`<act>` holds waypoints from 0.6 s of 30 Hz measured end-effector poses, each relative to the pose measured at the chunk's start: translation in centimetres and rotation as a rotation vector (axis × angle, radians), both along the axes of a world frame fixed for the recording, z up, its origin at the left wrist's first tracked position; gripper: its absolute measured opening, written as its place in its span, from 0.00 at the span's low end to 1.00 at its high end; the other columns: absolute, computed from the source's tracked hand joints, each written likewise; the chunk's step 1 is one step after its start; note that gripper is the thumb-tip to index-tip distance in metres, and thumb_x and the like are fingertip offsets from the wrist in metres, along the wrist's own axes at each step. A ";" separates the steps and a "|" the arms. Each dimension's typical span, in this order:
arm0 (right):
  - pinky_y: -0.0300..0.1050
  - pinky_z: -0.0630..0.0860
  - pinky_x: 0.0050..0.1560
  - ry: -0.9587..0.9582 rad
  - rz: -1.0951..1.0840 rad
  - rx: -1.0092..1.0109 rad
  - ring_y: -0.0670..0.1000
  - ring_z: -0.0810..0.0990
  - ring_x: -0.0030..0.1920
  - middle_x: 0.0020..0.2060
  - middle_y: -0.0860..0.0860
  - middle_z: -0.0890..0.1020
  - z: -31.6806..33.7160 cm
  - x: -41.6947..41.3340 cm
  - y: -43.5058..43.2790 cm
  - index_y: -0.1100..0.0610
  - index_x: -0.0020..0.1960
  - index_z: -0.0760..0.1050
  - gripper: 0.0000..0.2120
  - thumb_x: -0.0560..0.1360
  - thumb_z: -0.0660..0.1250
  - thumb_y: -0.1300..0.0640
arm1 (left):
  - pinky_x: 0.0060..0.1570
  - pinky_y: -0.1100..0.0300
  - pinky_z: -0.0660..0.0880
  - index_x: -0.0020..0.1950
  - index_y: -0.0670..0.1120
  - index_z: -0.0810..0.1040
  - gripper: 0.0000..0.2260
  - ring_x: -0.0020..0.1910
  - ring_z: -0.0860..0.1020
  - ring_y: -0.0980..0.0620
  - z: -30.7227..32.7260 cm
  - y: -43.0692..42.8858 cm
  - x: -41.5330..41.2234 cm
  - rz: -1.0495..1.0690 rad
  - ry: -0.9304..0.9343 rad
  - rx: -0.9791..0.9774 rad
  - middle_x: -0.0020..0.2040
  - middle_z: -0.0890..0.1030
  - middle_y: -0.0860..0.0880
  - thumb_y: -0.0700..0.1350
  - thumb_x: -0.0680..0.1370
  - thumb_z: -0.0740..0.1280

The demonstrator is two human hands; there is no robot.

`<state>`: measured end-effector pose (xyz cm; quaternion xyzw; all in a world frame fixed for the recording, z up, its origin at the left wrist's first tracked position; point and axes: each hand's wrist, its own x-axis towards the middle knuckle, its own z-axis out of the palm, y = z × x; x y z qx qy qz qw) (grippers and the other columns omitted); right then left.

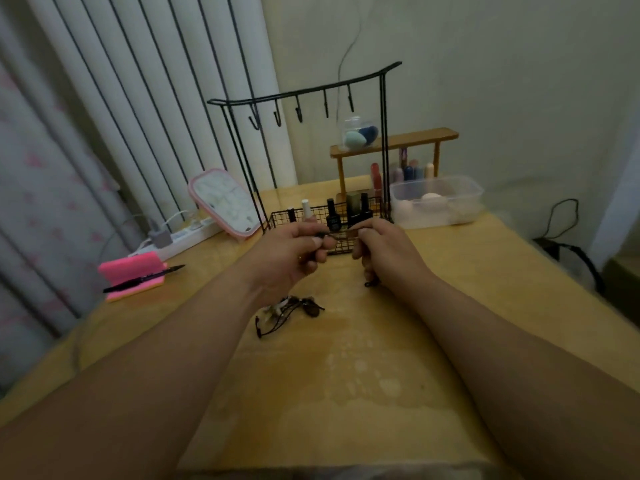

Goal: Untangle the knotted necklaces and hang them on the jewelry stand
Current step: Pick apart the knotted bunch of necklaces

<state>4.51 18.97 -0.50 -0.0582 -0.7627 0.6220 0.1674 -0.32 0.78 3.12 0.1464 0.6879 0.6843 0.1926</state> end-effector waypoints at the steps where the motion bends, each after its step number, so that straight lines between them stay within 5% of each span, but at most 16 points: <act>1: 0.52 0.72 0.36 -0.025 0.005 -0.090 0.53 0.74 0.33 0.41 0.57 0.82 0.2 0.2 0.0 0.53 0.57 0.79 0.12 0.84 0.56 0.58 | 0.35 0.63 0.76 0.65 0.40 0.78 0.12 0.38 0.79 0.54 0.0 0.1 0.2 0.000 0.000 -0.020 0.50 0.85 0.43 0.33 0.84 0.62; 5: 0.48 0.73 0.34 -0.081 0.085 -0.194 0.55 0.76 0.38 0.47 0.56 0.84 1.0 0.6 0.1 0.55 0.61 0.78 0.14 0.83 0.56 0.57 | 0.34 0.63 0.74 0.64 0.39 0.78 0.09 0.36 0.78 0.54 0.3 0.3 0.6 -0.002 0.061 -0.103 0.47 0.86 0.44 0.35 0.84 0.64; 9: 0.49 0.79 0.44 -0.018 0.191 -0.022 0.54 0.83 0.49 0.53 0.51 0.86 0.9 0.7 0.2 0.52 0.63 0.80 0.13 0.83 0.61 0.57 | 0.36 0.62 0.74 0.62 0.40 0.79 0.08 0.37 0.78 0.54 0.7 0.5 -0.1 -0.009 0.130 -0.153 0.47 0.86 0.45 0.37 0.84 0.65; 13: 0.41 0.73 0.33 -0.011 0.256 -0.012 0.48 0.78 0.35 0.48 0.50 0.87 0.4 0.8 0.0 0.51 0.62 0.80 0.10 0.83 0.67 0.52 | 0.38 0.60 0.74 0.59 0.42 0.82 0.07 0.38 0.77 0.54 0.4 0.5 -0.8 -0.023 0.175 -0.174 0.45 0.84 0.45 0.39 0.84 0.66; 18: 0.43 0.70 0.37 0.004 0.137 0.140 0.40 0.74 0.32 0.33 0.42 0.80 -0.5 0.0 0.3 0.51 0.54 0.84 0.09 0.82 0.68 0.47 | 0.38 0.57 0.73 0.54 0.42 0.80 0.04 0.37 0.77 0.52 -0.2 0.7 -1.8 -0.076 0.316 -0.277 0.43 0.84 0.46 0.41 0.84 0.67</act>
